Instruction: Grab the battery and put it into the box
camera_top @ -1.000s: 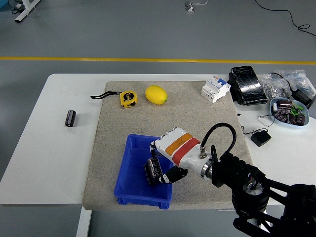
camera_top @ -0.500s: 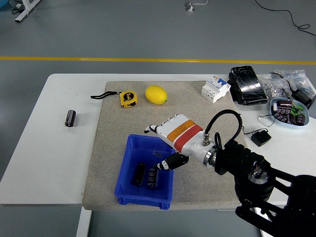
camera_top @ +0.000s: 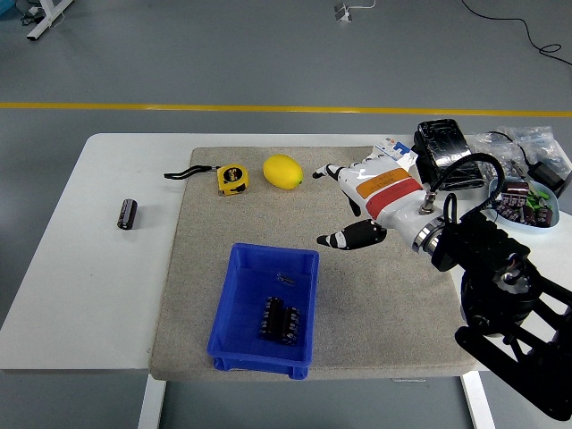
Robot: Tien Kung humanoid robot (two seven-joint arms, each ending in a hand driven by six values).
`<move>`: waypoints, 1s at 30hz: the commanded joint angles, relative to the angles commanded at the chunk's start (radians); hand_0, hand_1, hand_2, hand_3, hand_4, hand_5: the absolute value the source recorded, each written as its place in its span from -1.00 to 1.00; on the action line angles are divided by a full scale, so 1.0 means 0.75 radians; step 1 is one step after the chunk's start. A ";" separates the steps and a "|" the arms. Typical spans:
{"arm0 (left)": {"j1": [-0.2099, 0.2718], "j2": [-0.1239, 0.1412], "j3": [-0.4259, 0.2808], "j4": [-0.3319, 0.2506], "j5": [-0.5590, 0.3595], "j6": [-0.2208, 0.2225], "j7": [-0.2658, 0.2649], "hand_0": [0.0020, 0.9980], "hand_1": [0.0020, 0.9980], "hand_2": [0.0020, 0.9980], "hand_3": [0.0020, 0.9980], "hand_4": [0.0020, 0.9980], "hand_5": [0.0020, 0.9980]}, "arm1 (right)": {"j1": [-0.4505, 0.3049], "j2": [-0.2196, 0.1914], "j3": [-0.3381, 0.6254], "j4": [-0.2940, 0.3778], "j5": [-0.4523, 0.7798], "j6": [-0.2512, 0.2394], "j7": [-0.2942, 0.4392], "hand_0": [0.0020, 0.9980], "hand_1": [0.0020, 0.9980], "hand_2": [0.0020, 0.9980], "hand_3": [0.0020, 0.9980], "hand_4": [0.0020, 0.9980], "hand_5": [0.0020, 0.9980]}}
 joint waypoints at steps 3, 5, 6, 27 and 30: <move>0.001 -0.003 0.010 -0.001 -0.011 0.004 -0.004 0.39 0.33 0.45 0.26 0.30 0.32 | -0.025 -0.026 0.022 -0.084 0.068 -0.087 -0.003 -0.74 -0.76 -0.52 0.67 1.00 -0.05; 0.001 -0.004 0.010 -0.001 -0.013 0.006 -0.004 0.39 0.33 0.45 0.26 0.30 0.32 | -0.037 -0.024 0.038 -0.150 0.151 -0.192 0.005 -0.74 -0.76 -0.52 0.67 1.00 -0.05; 0.001 -0.005 0.010 -0.001 -0.011 0.006 -0.004 0.39 0.33 0.45 0.27 0.30 0.32 | -0.045 -0.020 0.050 -0.182 0.201 -0.244 0.021 -0.57 -0.43 -0.09 0.78 1.00 0.25; -0.001 -0.015 0.020 -0.003 -0.012 0.009 -0.010 0.39 0.33 0.45 0.27 0.31 0.32 | -0.319 0.054 0.314 -0.338 1.386 -0.639 0.864 0.67 0.65 0.80 0.89 1.00 0.62; -0.004 -0.017 0.021 -0.002 -0.013 0.011 -0.010 0.38 0.33 0.44 0.26 0.31 0.33 | -0.365 0.076 0.349 -0.366 1.551 -0.606 0.898 0.70 0.69 0.80 0.88 1.00 0.64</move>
